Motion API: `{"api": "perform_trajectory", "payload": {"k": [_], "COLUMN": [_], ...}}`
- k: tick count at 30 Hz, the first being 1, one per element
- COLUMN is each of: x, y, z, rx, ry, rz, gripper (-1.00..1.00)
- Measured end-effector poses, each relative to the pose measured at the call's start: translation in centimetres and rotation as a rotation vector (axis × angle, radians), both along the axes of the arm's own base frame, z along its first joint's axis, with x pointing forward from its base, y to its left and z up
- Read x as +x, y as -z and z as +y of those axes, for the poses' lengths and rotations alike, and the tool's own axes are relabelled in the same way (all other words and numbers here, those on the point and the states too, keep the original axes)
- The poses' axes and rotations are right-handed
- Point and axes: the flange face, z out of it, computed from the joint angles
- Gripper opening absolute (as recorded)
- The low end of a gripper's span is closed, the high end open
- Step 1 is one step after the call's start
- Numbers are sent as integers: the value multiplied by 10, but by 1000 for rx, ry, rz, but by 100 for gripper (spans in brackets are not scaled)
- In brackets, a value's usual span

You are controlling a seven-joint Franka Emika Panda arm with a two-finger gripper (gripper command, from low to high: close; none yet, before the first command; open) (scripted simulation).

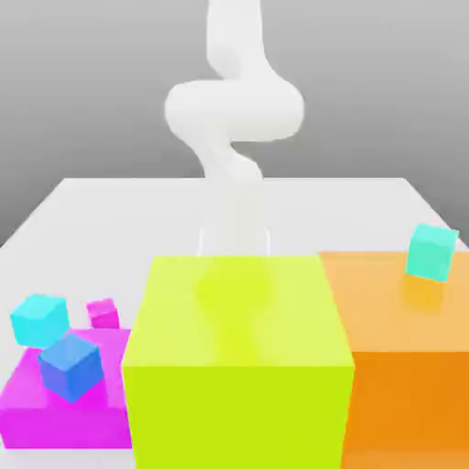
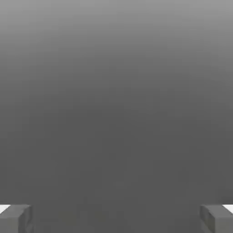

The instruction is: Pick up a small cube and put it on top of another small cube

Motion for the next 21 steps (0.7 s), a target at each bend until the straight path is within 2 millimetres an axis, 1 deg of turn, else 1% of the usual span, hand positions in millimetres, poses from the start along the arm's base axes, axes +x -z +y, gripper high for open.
{"api": "perform_trajectory", "payload": {"k": [2,5,7,10,12,15,18,21], "x": [16,31,34,30,21,1,-28,-63], "y": [38,95,133,189,227,281,333,380], "z": [-21,-56,-79,-115,-137,-167,-191,-208], "rx": [7,24,40,71,96,140,191,249], "ry": [71,173,240,342,410,511,611,710], "rz": [55,132,182,256,303,373,440,503], "gripper": [0,0,0,0,0,0,0,0]}}
